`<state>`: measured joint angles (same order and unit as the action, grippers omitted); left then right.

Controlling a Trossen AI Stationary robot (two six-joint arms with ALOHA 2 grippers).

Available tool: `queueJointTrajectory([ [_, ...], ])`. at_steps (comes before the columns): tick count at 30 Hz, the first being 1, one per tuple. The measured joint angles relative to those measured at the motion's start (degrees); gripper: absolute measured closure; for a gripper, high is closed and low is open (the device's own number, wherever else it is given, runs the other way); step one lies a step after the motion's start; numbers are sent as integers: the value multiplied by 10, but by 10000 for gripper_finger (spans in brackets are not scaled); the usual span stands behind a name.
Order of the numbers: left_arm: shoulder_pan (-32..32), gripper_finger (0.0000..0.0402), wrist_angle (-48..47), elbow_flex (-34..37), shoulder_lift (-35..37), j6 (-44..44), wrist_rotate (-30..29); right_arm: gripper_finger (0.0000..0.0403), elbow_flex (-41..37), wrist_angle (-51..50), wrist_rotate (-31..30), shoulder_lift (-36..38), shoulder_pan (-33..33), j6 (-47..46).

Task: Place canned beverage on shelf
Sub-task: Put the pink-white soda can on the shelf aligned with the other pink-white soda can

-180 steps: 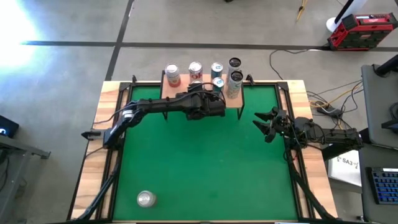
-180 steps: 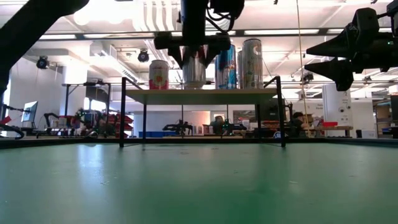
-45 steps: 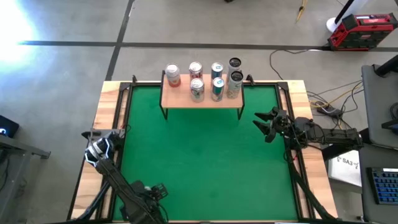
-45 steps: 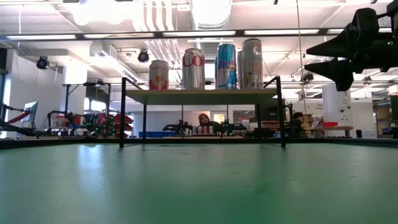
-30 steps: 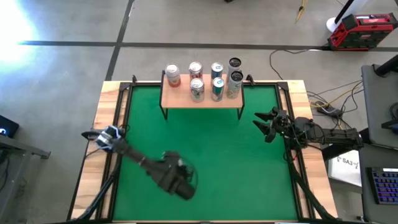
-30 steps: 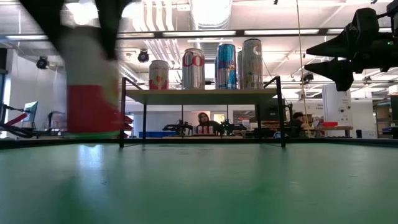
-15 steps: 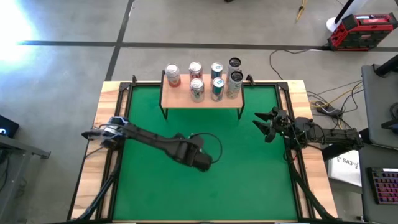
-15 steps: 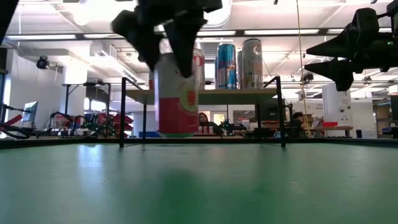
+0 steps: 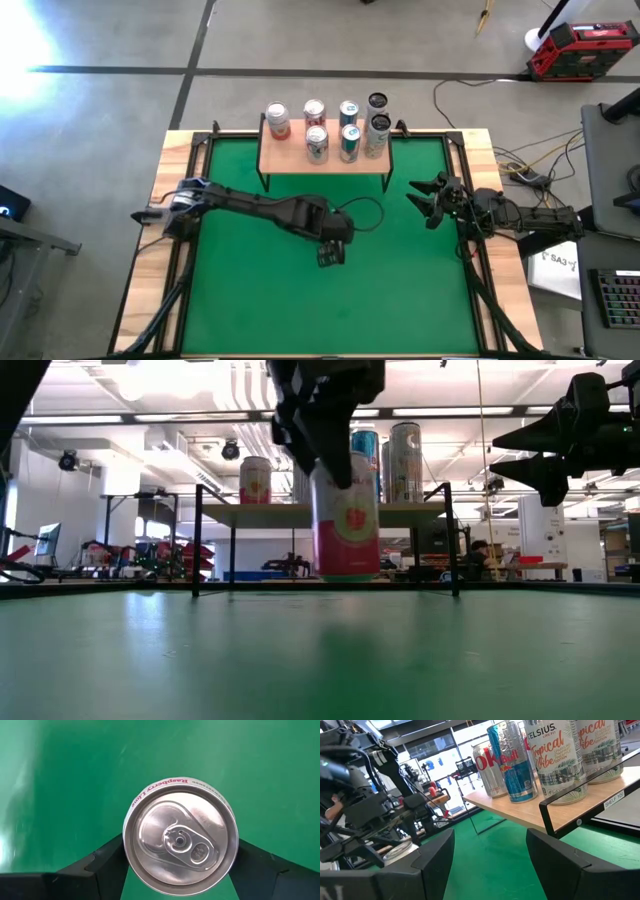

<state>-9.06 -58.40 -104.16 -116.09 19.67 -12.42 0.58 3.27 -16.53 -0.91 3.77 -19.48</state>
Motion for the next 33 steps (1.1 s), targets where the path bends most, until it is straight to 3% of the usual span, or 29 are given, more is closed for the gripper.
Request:
queueJointTrajectory([
  [11,33,119,49,0,0,-147,12,165,0,0,0,0,0,0],
  [33,63,114,80,46,-6,-148,56,165,0,0,0,0,0,0],
])
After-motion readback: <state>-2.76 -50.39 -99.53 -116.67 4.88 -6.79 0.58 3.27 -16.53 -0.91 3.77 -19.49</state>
